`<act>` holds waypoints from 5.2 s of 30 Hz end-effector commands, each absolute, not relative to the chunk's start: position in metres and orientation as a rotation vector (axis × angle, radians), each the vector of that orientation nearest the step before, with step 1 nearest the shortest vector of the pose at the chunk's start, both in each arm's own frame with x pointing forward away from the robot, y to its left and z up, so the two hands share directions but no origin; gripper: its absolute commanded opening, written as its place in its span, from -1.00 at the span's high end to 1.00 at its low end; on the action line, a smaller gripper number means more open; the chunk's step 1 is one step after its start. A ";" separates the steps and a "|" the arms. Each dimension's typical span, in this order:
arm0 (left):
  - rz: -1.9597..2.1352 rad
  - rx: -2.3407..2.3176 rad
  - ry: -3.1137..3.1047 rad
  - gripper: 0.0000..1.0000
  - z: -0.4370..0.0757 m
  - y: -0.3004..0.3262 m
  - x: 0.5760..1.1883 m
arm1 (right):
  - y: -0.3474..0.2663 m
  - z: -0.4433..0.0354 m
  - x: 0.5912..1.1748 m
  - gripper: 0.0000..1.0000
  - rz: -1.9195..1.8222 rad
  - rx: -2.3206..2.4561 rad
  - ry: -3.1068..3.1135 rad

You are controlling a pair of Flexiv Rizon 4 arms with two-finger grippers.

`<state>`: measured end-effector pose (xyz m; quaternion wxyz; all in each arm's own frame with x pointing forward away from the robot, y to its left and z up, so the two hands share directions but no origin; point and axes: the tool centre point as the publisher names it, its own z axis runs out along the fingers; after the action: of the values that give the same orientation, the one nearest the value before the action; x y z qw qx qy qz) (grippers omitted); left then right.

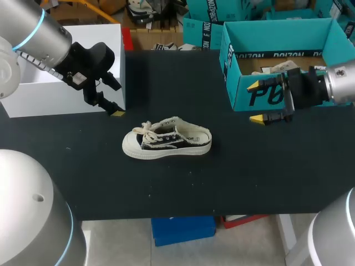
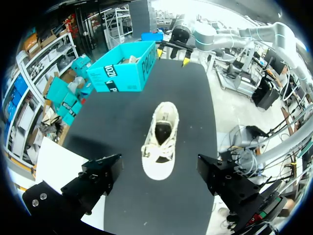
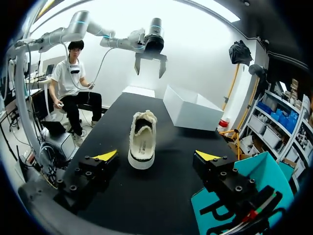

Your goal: Take the shoe out of the shoebox, open the shoe tongue, remove and reinsert the insole, then place the shoe into the shoebox

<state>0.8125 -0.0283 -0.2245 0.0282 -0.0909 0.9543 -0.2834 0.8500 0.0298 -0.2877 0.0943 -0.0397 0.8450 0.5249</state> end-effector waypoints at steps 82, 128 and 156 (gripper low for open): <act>-0.878 -0.278 2.941 -1.00 -0.226 -0.028 0.812 | 0.173 -0.434 0.843 1.00 1.755 -0.109 2.580; -0.572 -1.084 3.082 -1.00 -0.252 -0.165 0.808 | 0.173 -0.434 0.843 1.00 1.755 -0.109 2.580; 0.186 -2.022 2.505 -1.00 -0.285 -0.193 0.811 | 0.173 -0.434 0.843 1.00 1.755 -0.109 2.580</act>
<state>0.8076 -0.1855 -0.2852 -0.0631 -0.6265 0.7765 0.0211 0.8416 0.1714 -0.4318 0.0099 -0.0355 0.8260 0.5624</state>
